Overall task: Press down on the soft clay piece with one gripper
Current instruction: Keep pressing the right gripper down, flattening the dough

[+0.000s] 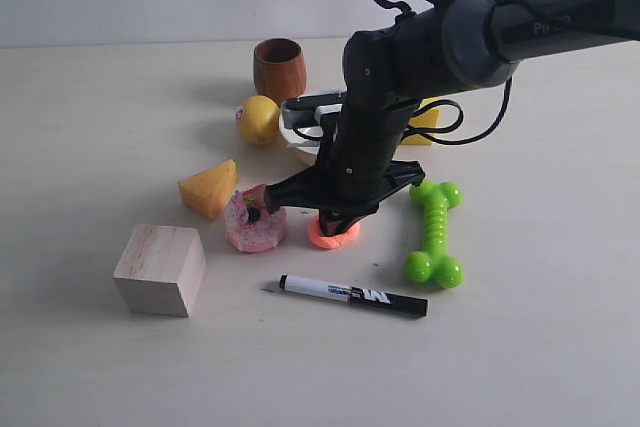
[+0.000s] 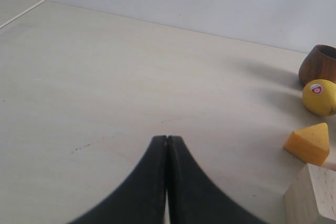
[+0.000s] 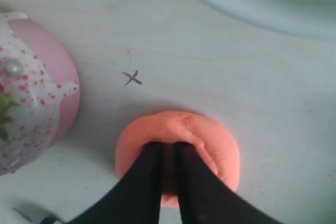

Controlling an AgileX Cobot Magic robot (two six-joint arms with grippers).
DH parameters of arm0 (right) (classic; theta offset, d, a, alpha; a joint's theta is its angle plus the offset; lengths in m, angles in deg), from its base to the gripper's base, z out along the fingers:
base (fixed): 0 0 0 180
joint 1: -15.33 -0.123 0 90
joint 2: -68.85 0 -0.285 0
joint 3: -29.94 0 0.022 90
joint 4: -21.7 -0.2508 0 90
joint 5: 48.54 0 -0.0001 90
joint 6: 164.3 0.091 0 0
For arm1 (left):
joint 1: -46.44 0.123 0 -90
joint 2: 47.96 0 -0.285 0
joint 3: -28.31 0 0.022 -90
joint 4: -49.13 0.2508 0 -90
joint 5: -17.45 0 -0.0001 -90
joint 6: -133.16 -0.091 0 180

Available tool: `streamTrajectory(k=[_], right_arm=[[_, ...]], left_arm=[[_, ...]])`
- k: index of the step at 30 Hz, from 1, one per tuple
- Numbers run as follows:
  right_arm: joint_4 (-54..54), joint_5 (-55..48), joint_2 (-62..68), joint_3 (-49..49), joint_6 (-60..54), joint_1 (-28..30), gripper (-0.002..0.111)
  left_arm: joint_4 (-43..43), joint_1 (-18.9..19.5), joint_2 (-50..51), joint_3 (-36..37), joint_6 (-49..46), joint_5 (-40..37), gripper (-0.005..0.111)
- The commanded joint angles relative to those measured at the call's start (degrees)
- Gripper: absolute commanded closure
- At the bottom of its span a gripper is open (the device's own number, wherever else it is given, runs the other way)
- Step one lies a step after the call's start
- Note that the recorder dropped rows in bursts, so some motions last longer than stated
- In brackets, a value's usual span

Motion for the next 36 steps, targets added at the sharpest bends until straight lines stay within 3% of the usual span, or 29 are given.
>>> streamTrajectory(k=[1,7,12,36], right_arm=[[2.65,-2.78,1.31,1.43,-0.03,-0.04,0.093],[2.65,-2.42,0.70,1.43,-0.17,-0.04,0.095],[2.65,-2.29,0.70,1.43,-0.17,-0.04,0.107],[2.45,-1.90,0.08,1.43,-1.75,-0.04,0.107]], left_arm=[[-0.35,-0.28,-0.39,0.15,-0.17,0.06,0.107],[-0.35,-0.28,-0.39,0.15,-0.17,0.06,0.107],[-0.35,-0.28,-0.39,0.15,-0.17,0.06,0.107],[-0.35,-0.28,-0.39,0.15,-0.17,0.06,0.107]])
